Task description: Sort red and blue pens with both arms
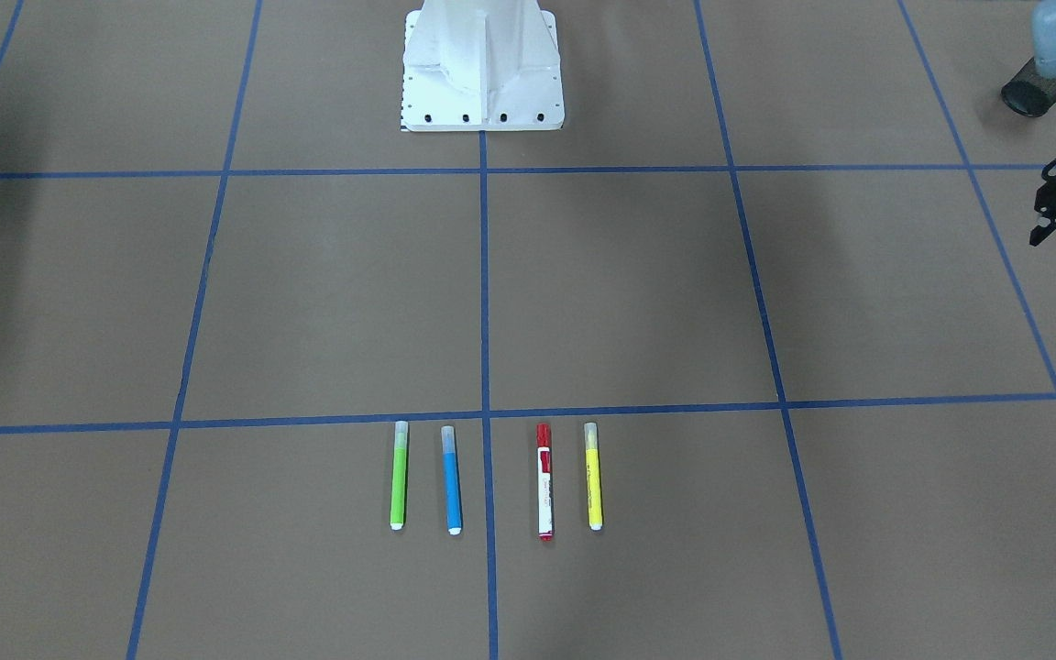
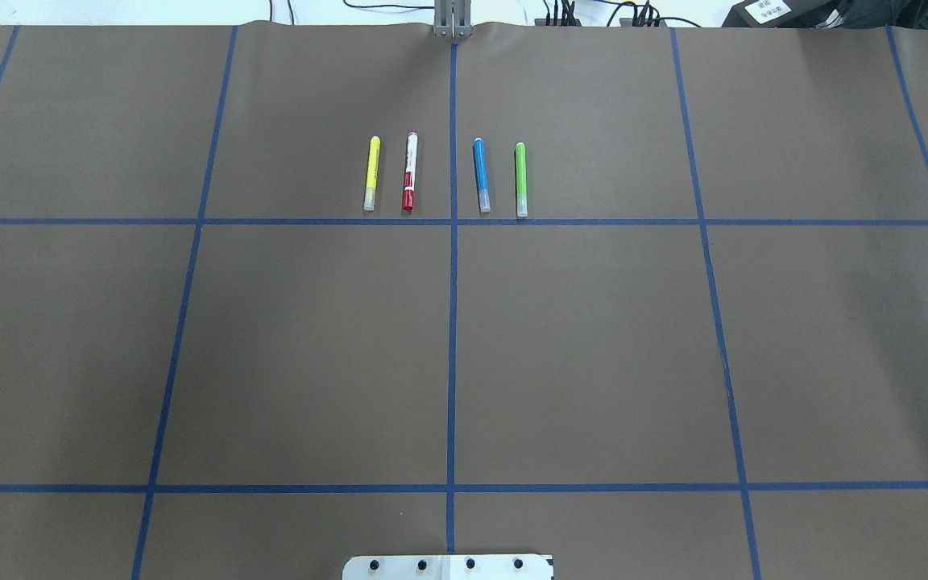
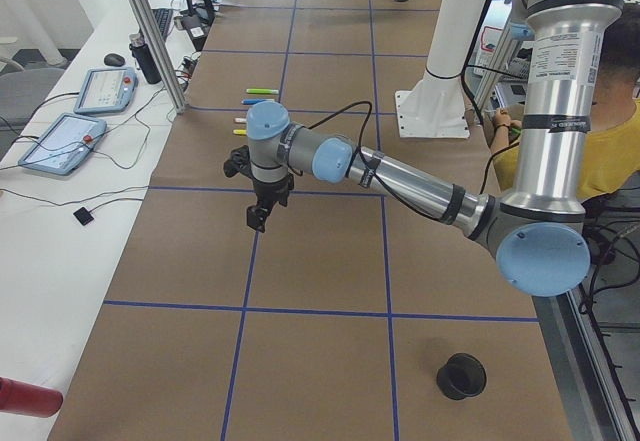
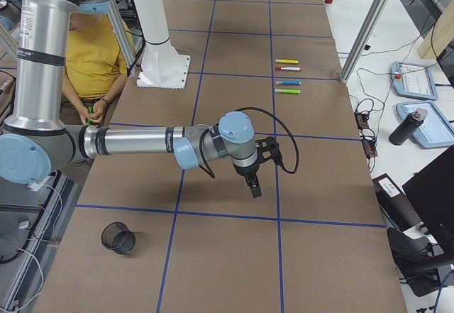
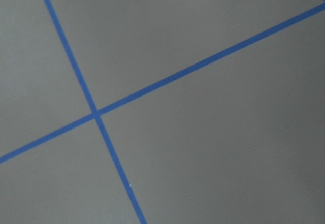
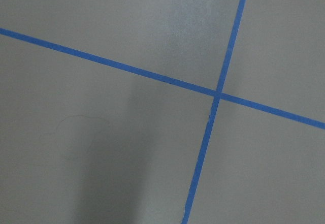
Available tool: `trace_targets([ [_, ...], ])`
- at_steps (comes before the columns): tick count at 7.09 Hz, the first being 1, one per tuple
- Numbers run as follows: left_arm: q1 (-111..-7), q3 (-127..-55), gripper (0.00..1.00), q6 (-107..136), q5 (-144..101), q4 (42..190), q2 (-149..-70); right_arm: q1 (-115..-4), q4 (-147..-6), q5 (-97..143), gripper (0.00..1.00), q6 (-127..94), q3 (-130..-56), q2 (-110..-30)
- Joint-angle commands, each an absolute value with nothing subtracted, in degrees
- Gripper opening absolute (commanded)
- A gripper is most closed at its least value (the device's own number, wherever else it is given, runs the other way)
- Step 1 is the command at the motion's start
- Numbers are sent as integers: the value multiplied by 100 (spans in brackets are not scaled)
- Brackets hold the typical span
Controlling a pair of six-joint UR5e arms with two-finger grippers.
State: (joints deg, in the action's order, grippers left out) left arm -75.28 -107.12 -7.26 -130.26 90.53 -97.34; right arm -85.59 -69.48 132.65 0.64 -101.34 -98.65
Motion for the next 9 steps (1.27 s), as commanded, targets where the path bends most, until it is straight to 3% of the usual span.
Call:
trace_targets([
  [1,-7068,-10136,100,-555,-13043,10146,-10572,-8552,-6434,13315,100,-452,-9460,-9206],
  [3,-6577,-10063,100,2014,-13026,10712,-10975,-8411,-6416,13289,100,-1393,-9387,-8887],
  [7,-4507,-9433,100,3925,-11675,11258,-12178,-7491,-5950,13210,99,-3185,-9501,-8422],
  [9,-4324,-9097,100,5009,-11487,11311,-12585,-7103,-5976,13062,99,-3769,-9492,-8227],
])
